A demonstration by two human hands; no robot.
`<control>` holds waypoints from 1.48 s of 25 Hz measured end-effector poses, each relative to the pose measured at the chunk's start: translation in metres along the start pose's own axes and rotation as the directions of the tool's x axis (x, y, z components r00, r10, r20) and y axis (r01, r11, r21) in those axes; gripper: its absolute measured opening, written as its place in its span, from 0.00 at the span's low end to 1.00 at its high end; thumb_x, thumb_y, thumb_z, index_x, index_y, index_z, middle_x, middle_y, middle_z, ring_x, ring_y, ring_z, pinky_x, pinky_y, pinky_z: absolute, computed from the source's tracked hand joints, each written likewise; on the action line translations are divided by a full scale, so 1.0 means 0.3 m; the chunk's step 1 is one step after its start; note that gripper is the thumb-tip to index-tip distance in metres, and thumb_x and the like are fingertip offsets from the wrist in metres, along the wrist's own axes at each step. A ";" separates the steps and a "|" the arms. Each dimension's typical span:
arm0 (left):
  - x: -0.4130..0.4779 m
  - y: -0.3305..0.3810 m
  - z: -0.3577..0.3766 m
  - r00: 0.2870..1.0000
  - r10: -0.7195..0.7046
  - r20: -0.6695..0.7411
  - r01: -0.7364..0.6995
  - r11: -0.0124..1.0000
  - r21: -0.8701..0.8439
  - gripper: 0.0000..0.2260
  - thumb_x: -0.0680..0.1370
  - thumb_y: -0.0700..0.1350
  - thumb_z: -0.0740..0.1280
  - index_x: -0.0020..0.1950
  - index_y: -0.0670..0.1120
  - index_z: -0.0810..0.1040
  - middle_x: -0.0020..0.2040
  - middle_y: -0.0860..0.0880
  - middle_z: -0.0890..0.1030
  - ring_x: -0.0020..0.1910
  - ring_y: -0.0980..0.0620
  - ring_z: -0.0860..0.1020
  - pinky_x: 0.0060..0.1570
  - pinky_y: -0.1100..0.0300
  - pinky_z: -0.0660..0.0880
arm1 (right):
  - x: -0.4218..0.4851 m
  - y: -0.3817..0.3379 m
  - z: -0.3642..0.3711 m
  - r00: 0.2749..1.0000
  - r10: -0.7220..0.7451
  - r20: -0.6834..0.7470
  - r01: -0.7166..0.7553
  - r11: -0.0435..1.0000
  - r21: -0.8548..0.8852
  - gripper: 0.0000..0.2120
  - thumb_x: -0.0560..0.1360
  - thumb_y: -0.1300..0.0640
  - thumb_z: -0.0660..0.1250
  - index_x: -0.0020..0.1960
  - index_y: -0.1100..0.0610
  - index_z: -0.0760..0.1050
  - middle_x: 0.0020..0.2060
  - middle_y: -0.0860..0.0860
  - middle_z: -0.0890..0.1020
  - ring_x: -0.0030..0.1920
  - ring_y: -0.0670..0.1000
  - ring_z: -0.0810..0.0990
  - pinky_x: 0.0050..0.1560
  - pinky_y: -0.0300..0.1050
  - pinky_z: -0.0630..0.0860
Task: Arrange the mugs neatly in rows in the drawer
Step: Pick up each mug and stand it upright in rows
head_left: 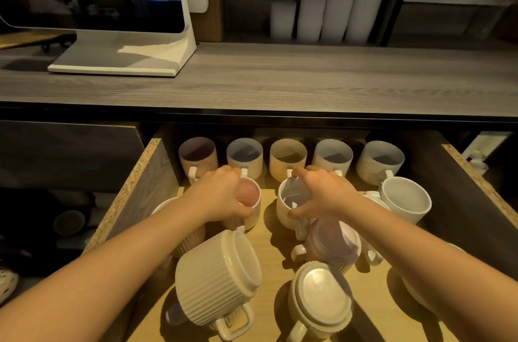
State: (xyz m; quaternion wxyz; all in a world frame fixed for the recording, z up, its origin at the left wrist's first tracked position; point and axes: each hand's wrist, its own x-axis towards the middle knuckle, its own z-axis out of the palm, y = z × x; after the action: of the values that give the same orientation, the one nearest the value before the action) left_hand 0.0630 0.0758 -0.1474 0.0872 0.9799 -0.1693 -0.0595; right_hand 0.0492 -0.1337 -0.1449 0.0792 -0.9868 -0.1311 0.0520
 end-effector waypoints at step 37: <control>-0.073 -0.209 -0.086 0.989 -0.090 0.116 0.024 0.878 0.477 0.27 0.74 0.61 0.63 0.68 0.49 0.67 0.61 0.49 0.76 0.58 0.51 0.74 0.65 0.54 0.61 | 0.020 -0.025 0.014 0.999 -0.036 0.004 0.036 0.991 -0.129 0.33 0.70 0.40 0.68 0.70 0.48 0.62 0.66 0.50 0.72 0.62 0.53 0.73 0.53 0.48 0.79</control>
State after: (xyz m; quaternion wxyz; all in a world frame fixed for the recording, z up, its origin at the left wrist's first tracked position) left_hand 0.0666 0.1454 -0.1323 -0.1688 0.9696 -0.1553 -0.0850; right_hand 0.0525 -0.1244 -0.1484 0.0159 -0.9873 -0.1519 0.0428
